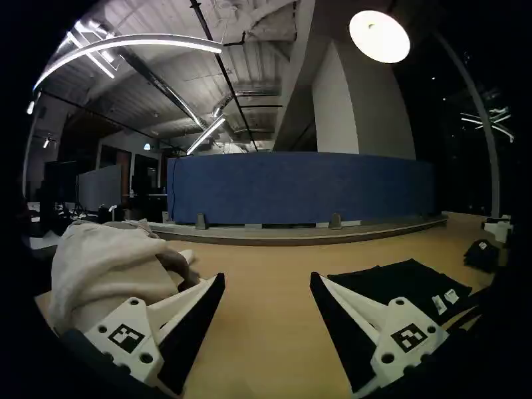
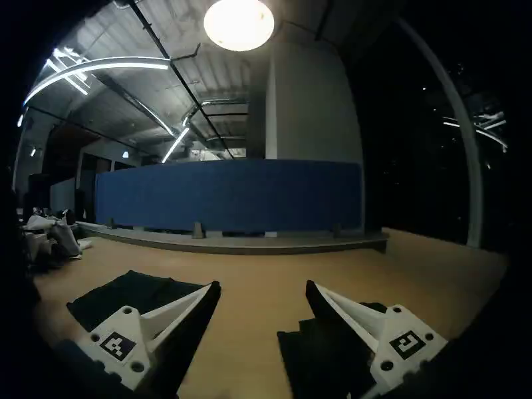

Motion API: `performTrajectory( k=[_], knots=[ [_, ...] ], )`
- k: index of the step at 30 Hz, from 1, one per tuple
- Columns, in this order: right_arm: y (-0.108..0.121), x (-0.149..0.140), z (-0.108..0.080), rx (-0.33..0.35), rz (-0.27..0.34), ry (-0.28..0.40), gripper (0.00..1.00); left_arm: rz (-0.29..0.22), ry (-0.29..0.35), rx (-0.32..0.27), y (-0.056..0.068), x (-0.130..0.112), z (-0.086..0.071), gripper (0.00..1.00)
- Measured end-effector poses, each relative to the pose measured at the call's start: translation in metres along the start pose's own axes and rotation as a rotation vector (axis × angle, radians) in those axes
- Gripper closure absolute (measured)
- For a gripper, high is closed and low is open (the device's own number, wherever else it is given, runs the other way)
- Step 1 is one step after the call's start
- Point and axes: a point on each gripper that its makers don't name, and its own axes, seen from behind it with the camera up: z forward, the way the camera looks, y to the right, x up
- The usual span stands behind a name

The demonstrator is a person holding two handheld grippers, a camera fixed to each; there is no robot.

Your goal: Fold towel

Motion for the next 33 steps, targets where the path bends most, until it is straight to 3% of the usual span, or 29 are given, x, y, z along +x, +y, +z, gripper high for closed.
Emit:
performTrajectory(
  k=[33],
  knots=[
    [0.0012,0.0000,0.0005,-0.008,0.000,0.000,0.00,-0.001,0.000,0.000,0.0016,0.0017,0.0010,0.05]
  ],
)
